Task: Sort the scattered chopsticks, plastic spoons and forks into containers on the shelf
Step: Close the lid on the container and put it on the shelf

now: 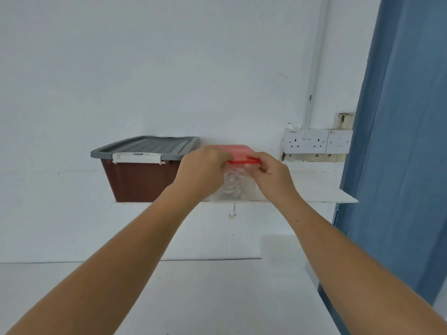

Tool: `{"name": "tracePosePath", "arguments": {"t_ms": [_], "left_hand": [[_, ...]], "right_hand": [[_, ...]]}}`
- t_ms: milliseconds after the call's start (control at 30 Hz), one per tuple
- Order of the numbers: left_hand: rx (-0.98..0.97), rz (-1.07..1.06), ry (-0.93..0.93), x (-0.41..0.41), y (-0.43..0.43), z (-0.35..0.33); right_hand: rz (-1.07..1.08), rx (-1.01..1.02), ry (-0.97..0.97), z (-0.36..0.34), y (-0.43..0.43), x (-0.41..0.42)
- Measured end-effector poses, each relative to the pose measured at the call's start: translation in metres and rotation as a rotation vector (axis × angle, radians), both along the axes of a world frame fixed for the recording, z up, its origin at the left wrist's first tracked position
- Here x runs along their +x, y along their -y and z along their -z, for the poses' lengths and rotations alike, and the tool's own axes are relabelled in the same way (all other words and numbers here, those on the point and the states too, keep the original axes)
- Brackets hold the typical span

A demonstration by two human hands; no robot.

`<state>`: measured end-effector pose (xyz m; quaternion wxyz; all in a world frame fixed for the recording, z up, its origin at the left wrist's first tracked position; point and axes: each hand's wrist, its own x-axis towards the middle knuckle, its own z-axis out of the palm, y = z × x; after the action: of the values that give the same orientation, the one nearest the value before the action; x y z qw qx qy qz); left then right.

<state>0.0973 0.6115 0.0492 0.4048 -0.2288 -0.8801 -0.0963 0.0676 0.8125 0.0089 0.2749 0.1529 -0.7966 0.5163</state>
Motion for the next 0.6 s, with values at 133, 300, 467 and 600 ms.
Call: {"name": "tracePosePath", "arguments": {"t_ms": [133, 300, 467, 600], "left_hand": [[0.67, 0.231, -0.139, 0.057, 0.002, 0.057], [1.6, 0.528, 1.062, 0.096, -0.004, 0.079], [1.555, 0.656, 1.334, 0.119, 0.002, 0.078], [1.465, 0.688, 1.396, 0.162, 0.019, 0.112]], "right_hand": [[0.005, -0.059, -0.044, 0.007, -0.014, 0.049], [0.025, -0.082, -0.086, 0.017, -0.023, 0.112], [0.05, -0.083, -0.133, 0.04, -0.02, 0.186], [0.04, -0.063, -0.143, 0.072, -0.022, 0.242]]}}
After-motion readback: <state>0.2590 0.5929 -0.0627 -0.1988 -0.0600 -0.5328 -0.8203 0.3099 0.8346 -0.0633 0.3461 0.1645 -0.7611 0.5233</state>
